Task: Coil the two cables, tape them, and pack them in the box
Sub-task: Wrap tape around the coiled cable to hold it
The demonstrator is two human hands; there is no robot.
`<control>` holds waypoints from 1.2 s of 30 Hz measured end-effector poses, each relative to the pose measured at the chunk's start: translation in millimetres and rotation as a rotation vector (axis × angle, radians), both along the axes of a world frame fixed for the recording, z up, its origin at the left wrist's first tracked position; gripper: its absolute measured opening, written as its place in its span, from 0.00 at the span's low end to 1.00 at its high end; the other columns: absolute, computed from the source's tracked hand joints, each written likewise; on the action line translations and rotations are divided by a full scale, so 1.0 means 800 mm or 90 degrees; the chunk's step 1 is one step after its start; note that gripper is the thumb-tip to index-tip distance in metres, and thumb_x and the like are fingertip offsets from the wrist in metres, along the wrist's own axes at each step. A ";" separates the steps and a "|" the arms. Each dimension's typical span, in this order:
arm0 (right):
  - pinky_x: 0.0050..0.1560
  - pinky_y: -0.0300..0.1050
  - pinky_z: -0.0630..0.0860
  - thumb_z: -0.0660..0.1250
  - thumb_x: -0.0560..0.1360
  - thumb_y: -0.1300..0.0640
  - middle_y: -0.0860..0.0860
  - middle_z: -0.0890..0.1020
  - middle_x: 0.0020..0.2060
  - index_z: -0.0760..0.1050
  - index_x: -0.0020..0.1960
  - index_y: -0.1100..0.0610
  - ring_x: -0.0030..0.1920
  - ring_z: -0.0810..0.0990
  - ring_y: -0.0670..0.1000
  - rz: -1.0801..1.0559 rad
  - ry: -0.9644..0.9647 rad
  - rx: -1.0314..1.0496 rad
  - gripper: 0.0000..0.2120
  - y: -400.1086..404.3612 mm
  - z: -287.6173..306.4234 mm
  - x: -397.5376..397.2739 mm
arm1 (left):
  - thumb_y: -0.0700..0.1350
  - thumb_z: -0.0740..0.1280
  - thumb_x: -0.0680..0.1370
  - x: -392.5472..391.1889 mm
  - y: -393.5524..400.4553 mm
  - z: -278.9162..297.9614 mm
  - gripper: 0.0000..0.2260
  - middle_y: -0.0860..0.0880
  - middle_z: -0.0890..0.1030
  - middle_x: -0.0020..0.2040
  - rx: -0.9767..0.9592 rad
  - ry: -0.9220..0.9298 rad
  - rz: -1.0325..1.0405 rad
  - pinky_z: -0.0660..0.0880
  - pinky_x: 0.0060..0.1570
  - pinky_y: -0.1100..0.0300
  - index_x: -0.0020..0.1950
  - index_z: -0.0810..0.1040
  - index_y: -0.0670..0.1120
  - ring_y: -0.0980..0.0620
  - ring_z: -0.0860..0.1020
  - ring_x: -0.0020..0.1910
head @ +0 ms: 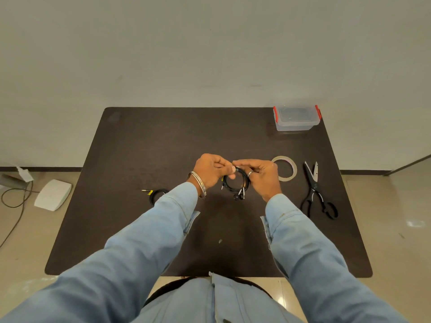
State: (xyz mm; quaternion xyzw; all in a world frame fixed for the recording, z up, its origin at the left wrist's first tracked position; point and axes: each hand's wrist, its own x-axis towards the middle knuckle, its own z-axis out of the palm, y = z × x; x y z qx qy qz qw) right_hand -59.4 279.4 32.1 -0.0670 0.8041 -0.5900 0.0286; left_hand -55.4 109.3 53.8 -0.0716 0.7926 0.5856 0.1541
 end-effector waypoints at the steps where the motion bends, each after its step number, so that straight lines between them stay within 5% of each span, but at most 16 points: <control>1: 0.54 0.40 0.79 0.66 0.73 0.70 0.49 0.85 0.45 0.83 0.50 0.58 0.48 0.84 0.45 0.003 -0.001 -0.002 0.12 0.001 0.000 0.000 | 0.41 0.72 0.72 0.000 0.000 -0.001 0.01 0.47 0.85 0.34 -0.003 -0.006 -0.006 0.77 0.55 0.52 0.40 0.83 0.46 0.53 0.82 0.39; 7: 0.52 0.38 0.79 0.64 0.72 0.73 0.51 0.85 0.44 0.84 0.49 0.60 0.47 0.84 0.45 -0.002 -0.010 -0.019 0.14 0.000 -0.002 0.008 | 0.39 0.71 0.72 -0.004 -0.002 0.008 0.05 0.49 0.83 0.32 0.024 -0.073 -0.069 0.73 0.39 0.62 0.36 0.84 0.44 0.53 0.76 0.36; 12: 0.41 0.43 0.81 0.64 0.75 0.71 0.57 0.85 0.44 0.83 0.51 0.62 0.43 0.85 0.56 0.007 -0.092 -0.118 0.11 -0.002 0.005 0.011 | 0.35 0.69 0.72 -0.003 -0.002 0.000 0.11 0.50 0.83 0.31 0.091 -0.093 -0.051 0.75 0.54 0.57 0.31 0.83 0.45 0.49 0.80 0.44; 15: 0.31 0.37 0.72 0.60 0.77 0.71 0.61 0.85 0.43 0.82 0.52 0.63 0.40 0.83 0.59 0.013 -0.160 -0.164 0.13 -0.002 0.012 0.012 | 0.35 0.68 0.74 0.001 0.001 -0.003 0.09 0.51 0.83 0.31 0.131 -0.075 -0.053 0.76 0.50 0.63 0.34 0.82 0.41 0.55 0.82 0.39; 21: 0.35 0.43 0.69 0.62 0.77 0.66 0.58 0.85 0.47 0.82 0.55 0.57 0.44 0.84 0.59 0.009 -0.255 -0.254 0.12 -0.003 0.017 0.013 | 0.34 0.66 0.75 -0.004 -0.001 0.001 0.09 0.52 0.81 0.30 0.107 -0.024 -0.075 0.74 0.46 0.69 0.35 0.81 0.39 0.59 0.80 0.36; 26: 0.41 0.47 0.72 0.69 0.75 0.60 0.58 0.85 0.47 0.78 0.61 0.48 0.42 0.83 0.56 -0.022 -0.292 -0.325 0.16 -0.002 0.026 0.011 | 0.35 0.67 0.75 -0.006 -0.002 0.001 0.08 0.50 0.83 0.34 0.072 0.009 -0.093 0.75 0.55 0.60 0.37 0.83 0.41 0.52 0.81 0.42; 32: 0.46 0.48 0.77 0.74 0.69 0.65 0.54 0.86 0.41 0.77 0.62 0.53 0.44 0.83 0.53 -0.042 -0.263 -0.229 0.22 -0.003 0.032 0.005 | 0.38 0.69 0.74 -0.006 -0.003 -0.003 0.09 0.50 0.83 0.34 -0.004 0.014 -0.092 0.75 0.57 0.48 0.36 0.84 0.48 0.48 0.80 0.41; 36: 0.50 0.43 0.80 0.72 0.69 0.71 0.54 0.85 0.40 0.75 0.63 0.56 0.44 0.84 0.51 -0.062 -0.240 -0.236 0.25 -0.007 0.030 0.003 | 0.38 0.69 0.74 -0.002 -0.003 -0.004 0.07 0.48 0.84 0.37 0.019 -0.013 -0.092 0.75 0.59 0.48 0.38 0.84 0.47 0.49 0.81 0.43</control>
